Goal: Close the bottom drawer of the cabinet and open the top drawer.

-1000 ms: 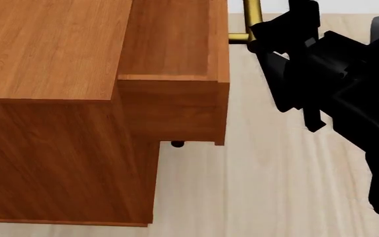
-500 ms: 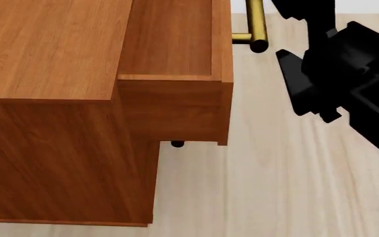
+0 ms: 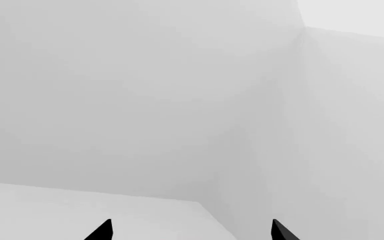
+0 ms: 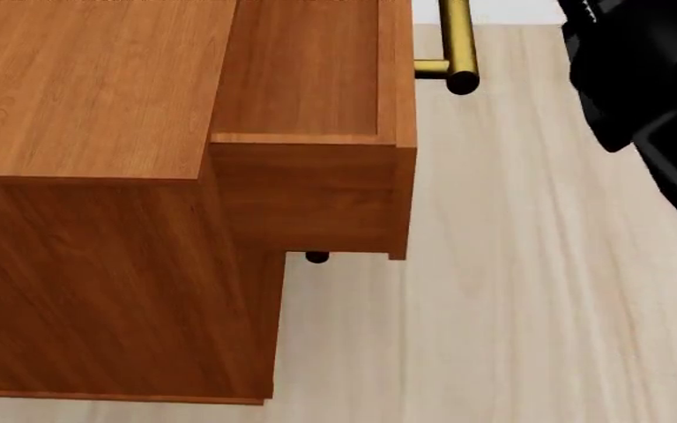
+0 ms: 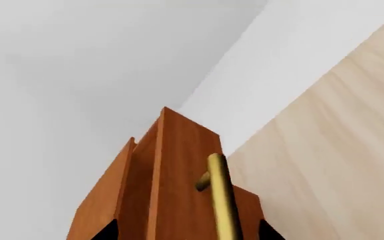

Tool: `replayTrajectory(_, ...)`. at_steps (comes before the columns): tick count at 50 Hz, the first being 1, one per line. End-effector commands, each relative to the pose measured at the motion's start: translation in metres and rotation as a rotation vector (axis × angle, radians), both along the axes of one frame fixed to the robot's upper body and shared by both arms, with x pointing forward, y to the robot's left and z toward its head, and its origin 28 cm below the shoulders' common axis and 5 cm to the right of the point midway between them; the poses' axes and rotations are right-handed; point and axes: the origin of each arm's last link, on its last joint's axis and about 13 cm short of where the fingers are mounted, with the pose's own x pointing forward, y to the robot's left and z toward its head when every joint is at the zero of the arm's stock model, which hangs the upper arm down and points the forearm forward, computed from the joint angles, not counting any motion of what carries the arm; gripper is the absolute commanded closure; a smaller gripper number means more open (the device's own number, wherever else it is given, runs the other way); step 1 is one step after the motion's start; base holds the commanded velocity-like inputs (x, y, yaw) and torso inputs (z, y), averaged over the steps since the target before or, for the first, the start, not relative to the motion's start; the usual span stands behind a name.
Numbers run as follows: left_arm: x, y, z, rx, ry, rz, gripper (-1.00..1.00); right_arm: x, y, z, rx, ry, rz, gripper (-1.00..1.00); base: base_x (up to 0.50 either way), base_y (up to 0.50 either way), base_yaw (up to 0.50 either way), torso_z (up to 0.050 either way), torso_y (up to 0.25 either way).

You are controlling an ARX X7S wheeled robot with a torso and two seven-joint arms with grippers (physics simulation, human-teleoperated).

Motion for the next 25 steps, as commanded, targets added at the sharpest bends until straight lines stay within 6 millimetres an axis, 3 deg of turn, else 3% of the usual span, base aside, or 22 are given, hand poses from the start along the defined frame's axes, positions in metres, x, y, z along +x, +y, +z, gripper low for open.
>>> replayTrajectory(1, -0.001, 0.000, 0.001, -0.001, -0.002, -0.004, -1.00, -0.016, 0.025, 0.012, -0.346, -0.130, -0.068, -1.00, 0.00, 0.00, 0.00, 0.000, 0.000)
replayTrajectory(13, -0.001, 0.000, -0.001, -0.004, -0.004, -0.007, -1.00, -0.021, 0.051, 0.015, -0.601, -0.196, -0.040, -1.00, 0.00, 0.00, 0.00, 0.000, 0.000)
replayTrajectory(25, 0.000, 0.000, -0.001, -0.006, -0.005, -0.010, -1.00, -0.019, 0.062, 0.025, -0.656, -0.202, 0.005, -1.00, 0.00, 0.00, 0.00, 0.000, 0.000)
